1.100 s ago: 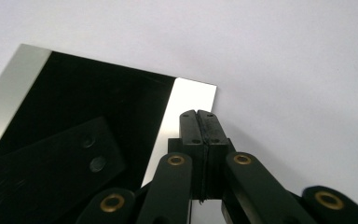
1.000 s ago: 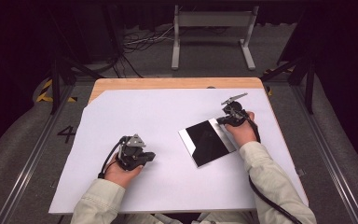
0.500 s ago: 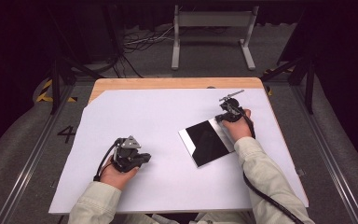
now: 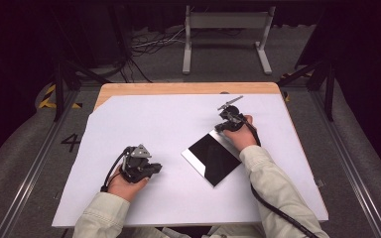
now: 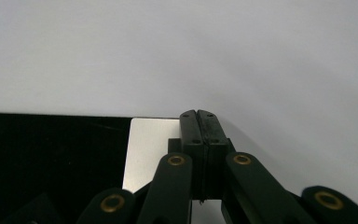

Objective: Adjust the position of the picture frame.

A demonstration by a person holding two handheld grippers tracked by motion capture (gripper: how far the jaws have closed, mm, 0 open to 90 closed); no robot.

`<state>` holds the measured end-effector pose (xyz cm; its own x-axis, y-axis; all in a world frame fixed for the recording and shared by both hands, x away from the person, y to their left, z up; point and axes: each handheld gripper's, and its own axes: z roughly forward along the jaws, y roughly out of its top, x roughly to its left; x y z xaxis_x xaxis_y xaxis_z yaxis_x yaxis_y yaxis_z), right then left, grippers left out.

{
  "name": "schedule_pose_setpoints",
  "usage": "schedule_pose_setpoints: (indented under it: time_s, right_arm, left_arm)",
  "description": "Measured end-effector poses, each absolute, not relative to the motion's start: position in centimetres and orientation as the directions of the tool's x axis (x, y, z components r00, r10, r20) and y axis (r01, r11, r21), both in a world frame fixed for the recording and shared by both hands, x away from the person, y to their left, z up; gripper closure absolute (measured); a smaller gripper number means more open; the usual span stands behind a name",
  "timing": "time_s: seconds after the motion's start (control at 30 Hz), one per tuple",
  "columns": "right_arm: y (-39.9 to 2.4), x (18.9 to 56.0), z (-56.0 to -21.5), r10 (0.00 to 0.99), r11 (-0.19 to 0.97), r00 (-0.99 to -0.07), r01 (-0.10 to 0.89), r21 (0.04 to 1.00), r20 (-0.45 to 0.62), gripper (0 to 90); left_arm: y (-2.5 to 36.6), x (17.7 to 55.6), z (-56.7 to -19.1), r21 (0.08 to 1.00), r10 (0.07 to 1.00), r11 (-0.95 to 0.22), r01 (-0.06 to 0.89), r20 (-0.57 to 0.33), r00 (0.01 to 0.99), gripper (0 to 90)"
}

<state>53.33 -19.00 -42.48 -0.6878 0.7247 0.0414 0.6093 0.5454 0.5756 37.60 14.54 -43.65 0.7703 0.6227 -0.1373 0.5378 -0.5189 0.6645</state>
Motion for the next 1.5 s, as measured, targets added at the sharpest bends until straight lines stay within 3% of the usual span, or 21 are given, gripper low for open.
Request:
schedule_pose_setpoints:
  time_s: [0.8,0.87,0.9,0.97,1.13,1.33,1.5]
  right_arm:
    - [-13.8,48.9,-42.1,0.471,0.72,-0.88,0.423,0.551,0.059,90.0]
    - [-13.5,48.4,-42.1,0.423,0.722,-0.896,0.424,0.546,0.135,90.0]
    - [-13.1,48.0,-42.1,0.409,0.733,-0.904,0.407,0.545,0.123,90.0]
    - [-12.3,47.3,-41.8,0.402,0.764,-0.915,0.352,0.54,0.028,90.0]
    - [-11.9,47.9,-41.7,0.455,0.738,-0.89,0.364,0.568,-0.02,90.0]
    - [-12.7,49.2,-42.6,0.51,0.714,-0.86,0.431,0.553,0.012,90.0]
    - [-12.4,48.9,-42.6,0.456,0.732,-0.887,0.422,0.534,0.075,90.0]
  left_arm:
    - [13.3,38.3,-43.8,0.654,0.596,-0.546,0.524,-0.136,0.791,85.2]
    - [13.1,38.4,-43.8,0.652,0.592,-0.551,0.521,-0.135,0.795,85.2]
    - [13.1,38.4,-43.8,0.653,0.591,-0.55,0.521,-0.136,0.795,85.3]
    - [13.0,38.4,-43.8,0.653,0.59,-0.553,0.518,-0.132,0.797,85.3]
    - [12.9,38.5,-43.8,0.651,0.589,-0.555,0.518,-0.132,0.798,85.2]
    - [13.0,38.6,-44.0,0.65,0.587,-0.554,0.521,-0.139,0.798,85.2]
    - [12.8,38.6,-44.0,0.648,0.581,-0.561,0.516,-0.136,0.802,85.1]
